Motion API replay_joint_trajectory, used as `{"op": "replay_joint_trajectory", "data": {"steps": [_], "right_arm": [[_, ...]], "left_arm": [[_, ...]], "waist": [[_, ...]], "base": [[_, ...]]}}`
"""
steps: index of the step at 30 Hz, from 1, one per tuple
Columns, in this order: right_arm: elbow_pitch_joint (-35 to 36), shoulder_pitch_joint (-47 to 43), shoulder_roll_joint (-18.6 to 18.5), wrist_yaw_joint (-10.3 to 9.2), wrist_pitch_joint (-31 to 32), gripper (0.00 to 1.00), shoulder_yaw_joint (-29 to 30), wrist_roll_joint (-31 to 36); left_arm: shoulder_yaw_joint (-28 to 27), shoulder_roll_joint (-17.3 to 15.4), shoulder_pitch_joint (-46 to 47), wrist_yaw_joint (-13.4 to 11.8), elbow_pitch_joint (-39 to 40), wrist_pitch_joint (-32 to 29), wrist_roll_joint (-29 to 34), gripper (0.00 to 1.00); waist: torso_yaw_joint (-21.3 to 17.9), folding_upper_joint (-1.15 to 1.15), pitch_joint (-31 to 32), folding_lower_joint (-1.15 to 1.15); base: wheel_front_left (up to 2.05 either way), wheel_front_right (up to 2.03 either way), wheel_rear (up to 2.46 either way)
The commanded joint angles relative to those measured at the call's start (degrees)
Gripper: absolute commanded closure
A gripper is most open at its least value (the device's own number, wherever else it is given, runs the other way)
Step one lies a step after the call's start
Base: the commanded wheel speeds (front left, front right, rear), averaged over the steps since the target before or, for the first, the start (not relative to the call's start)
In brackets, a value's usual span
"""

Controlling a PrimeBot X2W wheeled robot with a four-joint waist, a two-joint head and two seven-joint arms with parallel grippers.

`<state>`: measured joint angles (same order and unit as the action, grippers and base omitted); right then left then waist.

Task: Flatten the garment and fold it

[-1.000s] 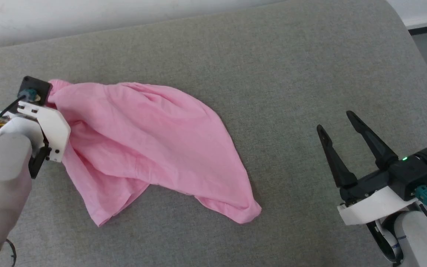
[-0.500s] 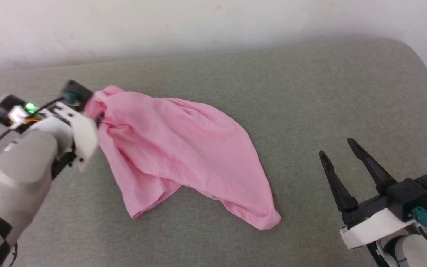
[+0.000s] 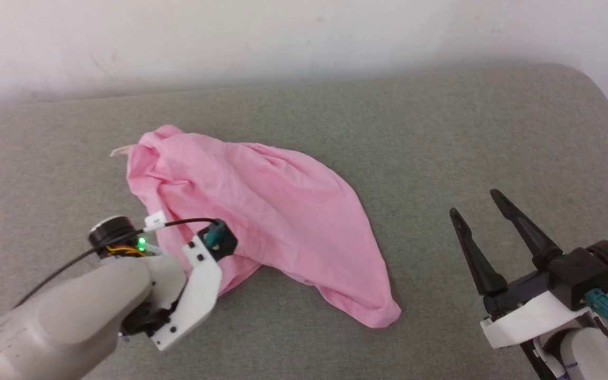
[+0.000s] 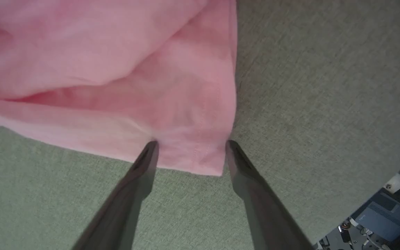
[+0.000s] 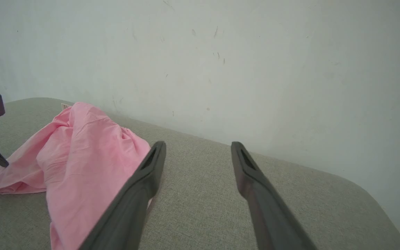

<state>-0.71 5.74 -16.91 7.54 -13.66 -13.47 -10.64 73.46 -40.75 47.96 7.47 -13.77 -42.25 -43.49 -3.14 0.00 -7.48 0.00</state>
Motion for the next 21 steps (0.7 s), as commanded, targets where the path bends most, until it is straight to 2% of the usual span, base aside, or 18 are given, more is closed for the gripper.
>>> {"op": "replay_joint_trajectory", "data": {"steps": [1,4,10,11,12,16,21], "right_arm": [[0.04,0.76,0.1,-0.05,-0.16,0.0,-0.06,-0.09],[-0.24,1.46,0.36,-0.05,-0.39,0.0,-0.06,-0.15],[-0.85,2.43,0.92,-0.05,-0.81,0.0,-0.09,0.11],[-0.94,2.51,1.0,-0.05,-0.86,0.0,-0.05,0.14],[-1.1,2.56,1.03,-0.05,-0.91,0.0,0.05,0.12],[-1.92,2.48,1.13,-0.05,-1.06,0.0,0.31,0.13],[-2.16,2.15,1.06,-0.05,-1.18,0.0,1.0,0.16]], "left_arm": [[-0.13,-0.88,-0.39,0.01,0.3,-0.45,0.19,0.0],[-0.12,-1.79,-0.9,0.01,0.59,-1.39,0.7,0.0],[-0.12,-1.16,-3.42,0.02,-0.26,-3.19,1.1,0.0],[-0.12,-0.99,-3.79,0.02,-0.18,-3.21,0.96,0.55],[-0.11,-0.85,-4.1,0.02,0.0,-3.31,1.02,1.0],[-0.11,-0.77,-5.06,0.02,2.14,-3.03,0.73,1.0],[-0.11,0.07,-4.76,0.02,8.04,2.45,-3.45,1.0]], "waist": [[-1.68,0.0,-1.65,0.0],[-2.7,0.0,-2.86,0.0],[-3.57,0.0,-4.23,0.0],[-3.58,0.0,-4.27,0.0],[-3.52,0.0,-4.2,0.0],[-3.17,0.0,-2.98,0.0],[-3.55,0.0,-1.0,0.0]], "base": [[0.0,0.0,0.0],[0.0,0.0,0.0],[0.0,0.0,0.0],[0.0,0.0,0.0],[0.0,0.0,0.0],[0.0,0.0,0.0],[0.0,0.0,0.0]]}}
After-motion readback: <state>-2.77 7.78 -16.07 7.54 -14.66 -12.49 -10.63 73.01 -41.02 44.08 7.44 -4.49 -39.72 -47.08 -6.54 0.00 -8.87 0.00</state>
